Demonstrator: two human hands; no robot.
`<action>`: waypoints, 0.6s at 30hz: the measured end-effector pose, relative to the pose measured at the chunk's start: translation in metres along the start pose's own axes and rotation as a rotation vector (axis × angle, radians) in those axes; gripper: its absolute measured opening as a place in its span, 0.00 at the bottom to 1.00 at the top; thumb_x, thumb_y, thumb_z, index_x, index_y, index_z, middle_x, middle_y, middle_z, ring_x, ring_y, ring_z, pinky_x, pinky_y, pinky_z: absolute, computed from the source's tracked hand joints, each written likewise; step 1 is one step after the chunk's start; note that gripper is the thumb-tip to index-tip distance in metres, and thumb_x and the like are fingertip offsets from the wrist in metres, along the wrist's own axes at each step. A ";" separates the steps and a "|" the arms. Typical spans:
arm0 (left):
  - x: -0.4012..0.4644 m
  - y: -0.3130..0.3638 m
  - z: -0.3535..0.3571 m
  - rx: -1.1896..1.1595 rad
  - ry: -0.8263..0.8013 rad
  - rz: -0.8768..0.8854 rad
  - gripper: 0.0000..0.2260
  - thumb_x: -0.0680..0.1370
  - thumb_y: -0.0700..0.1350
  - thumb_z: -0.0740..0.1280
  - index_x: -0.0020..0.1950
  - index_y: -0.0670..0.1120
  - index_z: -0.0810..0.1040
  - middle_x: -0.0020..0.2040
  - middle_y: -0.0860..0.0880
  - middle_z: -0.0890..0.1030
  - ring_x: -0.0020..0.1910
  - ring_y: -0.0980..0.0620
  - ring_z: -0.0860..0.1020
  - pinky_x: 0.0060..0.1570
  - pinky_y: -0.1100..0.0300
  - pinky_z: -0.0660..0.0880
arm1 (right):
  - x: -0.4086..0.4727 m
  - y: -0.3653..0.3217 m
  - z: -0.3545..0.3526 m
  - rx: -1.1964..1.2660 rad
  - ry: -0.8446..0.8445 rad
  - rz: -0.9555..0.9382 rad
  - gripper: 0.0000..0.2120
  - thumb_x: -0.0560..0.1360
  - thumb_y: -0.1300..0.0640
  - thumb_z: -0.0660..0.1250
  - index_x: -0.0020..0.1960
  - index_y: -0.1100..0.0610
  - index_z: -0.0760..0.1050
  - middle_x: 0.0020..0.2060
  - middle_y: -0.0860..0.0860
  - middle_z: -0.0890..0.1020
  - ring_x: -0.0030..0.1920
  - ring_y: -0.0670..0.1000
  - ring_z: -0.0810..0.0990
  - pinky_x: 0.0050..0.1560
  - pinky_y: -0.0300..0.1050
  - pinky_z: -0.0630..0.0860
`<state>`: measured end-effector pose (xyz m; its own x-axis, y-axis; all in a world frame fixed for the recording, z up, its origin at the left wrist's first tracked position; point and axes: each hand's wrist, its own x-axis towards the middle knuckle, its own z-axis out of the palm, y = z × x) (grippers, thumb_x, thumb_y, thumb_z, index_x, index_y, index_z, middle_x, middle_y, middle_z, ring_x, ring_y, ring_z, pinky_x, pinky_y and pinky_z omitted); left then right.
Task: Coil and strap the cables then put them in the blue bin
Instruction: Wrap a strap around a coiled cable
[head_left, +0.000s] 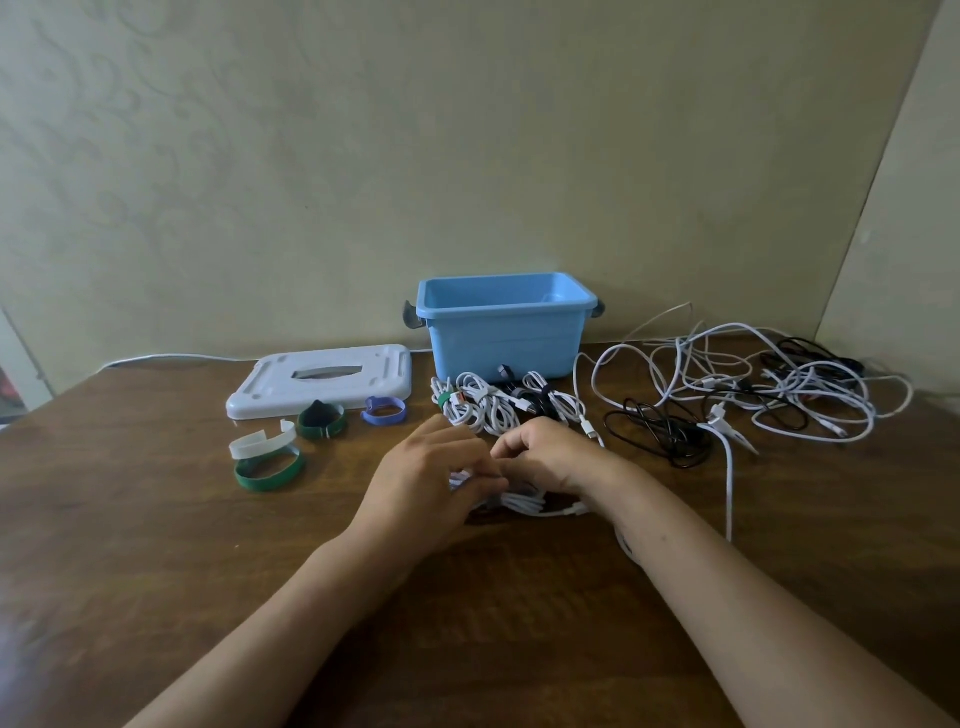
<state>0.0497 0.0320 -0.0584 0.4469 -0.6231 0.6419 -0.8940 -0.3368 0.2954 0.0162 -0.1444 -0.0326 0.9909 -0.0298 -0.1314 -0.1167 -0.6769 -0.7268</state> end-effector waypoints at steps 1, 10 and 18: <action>0.001 0.001 0.000 0.011 -0.008 0.008 0.04 0.72 0.46 0.77 0.41 0.49 0.83 0.39 0.60 0.77 0.40 0.58 0.72 0.34 0.63 0.71 | 0.001 -0.001 0.001 -0.011 0.016 0.017 0.09 0.75 0.52 0.74 0.37 0.49 0.80 0.27 0.42 0.76 0.32 0.42 0.73 0.33 0.37 0.67; 0.001 0.015 0.002 0.004 -0.026 0.087 0.08 0.71 0.40 0.76 0.38 0.46 0.78 0.39 0.55 0.78 0.40 0.57 0.73 0.39 0.67 0.69 | 0.004 -0.009 0.001 -0.096 0.026 0.120 0.16 0.74 0.68 0.66 0.33 0.51 0.75 0.30 0.44 0.72 0.34 0.44 0.68 0.29 0.36 0.61; -0.001 0.003 -0.003 -0.148 -0.090 -0.111 0.04 0.71 0.45 0.78 0.40 0.51 0.83 0.42 0.60 0.80 0.46 0.59 0.77 0.43 0.68 0.74 | 0.003 0.007 0.010 -0.049 0.130 -0.025 0.07 0.77 0.48 0.72 0.45 0.50 0.84 0.41 0.45 0.84 0.45 0.46 0.79 0.41 0.41 0.72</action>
<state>0.0462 0.0336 -0.0559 0.5379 -0.6508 0.5358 -0.8312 -0.3038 0.4655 0.0180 -0.1414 -0.0450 0.9942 -0.1052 -0.0232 -0.0917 -0.7135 -0.6947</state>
